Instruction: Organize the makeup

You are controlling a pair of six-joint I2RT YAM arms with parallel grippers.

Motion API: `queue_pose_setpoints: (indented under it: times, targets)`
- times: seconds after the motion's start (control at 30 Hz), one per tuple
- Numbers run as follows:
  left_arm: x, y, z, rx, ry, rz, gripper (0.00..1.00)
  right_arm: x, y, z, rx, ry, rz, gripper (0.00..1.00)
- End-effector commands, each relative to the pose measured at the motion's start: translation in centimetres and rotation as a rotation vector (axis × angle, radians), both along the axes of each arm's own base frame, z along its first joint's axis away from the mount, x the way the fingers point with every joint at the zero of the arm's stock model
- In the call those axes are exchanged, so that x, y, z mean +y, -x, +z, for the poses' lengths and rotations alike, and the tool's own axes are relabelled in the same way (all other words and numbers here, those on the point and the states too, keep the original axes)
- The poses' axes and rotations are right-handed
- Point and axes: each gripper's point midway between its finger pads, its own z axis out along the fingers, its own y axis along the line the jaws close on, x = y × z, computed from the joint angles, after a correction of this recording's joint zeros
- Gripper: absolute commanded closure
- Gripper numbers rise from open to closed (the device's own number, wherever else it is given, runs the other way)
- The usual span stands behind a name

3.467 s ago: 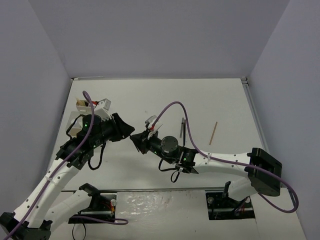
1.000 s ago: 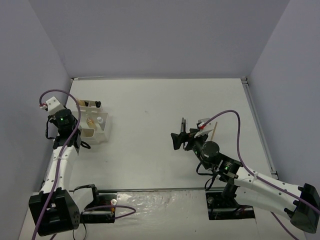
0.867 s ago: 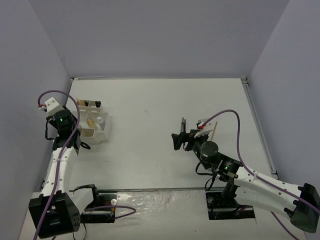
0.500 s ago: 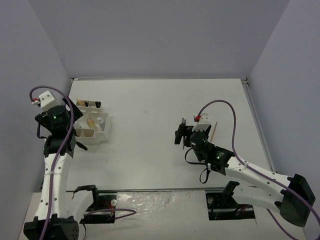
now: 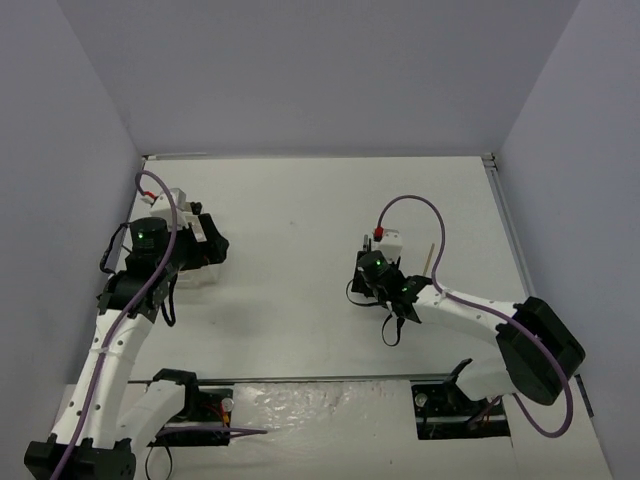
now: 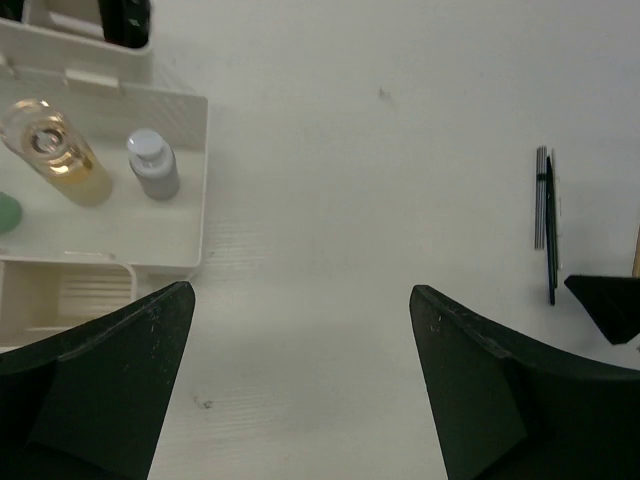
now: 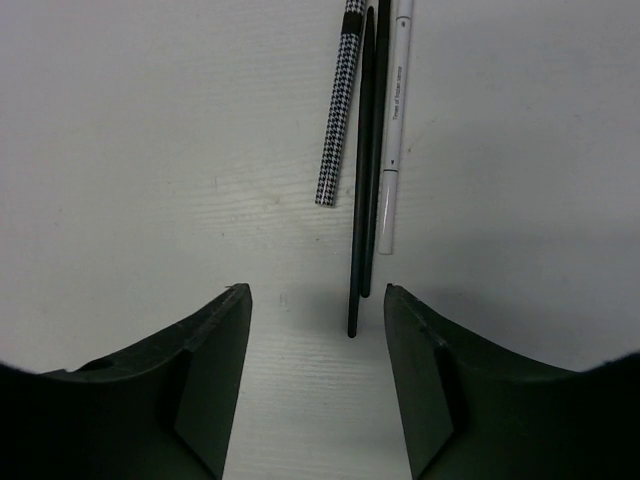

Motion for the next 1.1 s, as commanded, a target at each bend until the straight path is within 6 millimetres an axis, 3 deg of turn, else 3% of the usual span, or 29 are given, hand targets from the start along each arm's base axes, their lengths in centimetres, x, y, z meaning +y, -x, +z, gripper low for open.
queue_pose_setpoints:
  times: [0.0, 0.2, 0.83, 1.07]
  targets:
    - [-2.1, 0.9, -0.4, -0.019, 0.027, -0.126, 0.13, 0.8, -1.0, -0.1, 0.01, -0.057, -0.065, 0.56]
    - [-2.1, 1.1, -1.9, 0.021, 0.016, -0.136, 0.13, 0.5, -0.5, -1.6, 0.045, -0.043, -0.085, 0.64]
    - [-1.9, 1.4, -1.8, 0.009, 0.01, -0.13, 0.13, 0.4, 0.0, -4.5, 0.102, 0.017, -0.118, 0.77]
    - [-1.9, 1.4, -1.7, 0.006, 0.012, -0.129, 0.13, 0.0, 0.2, -5.6, 0.135, 0.12, -0.131, 0.81]
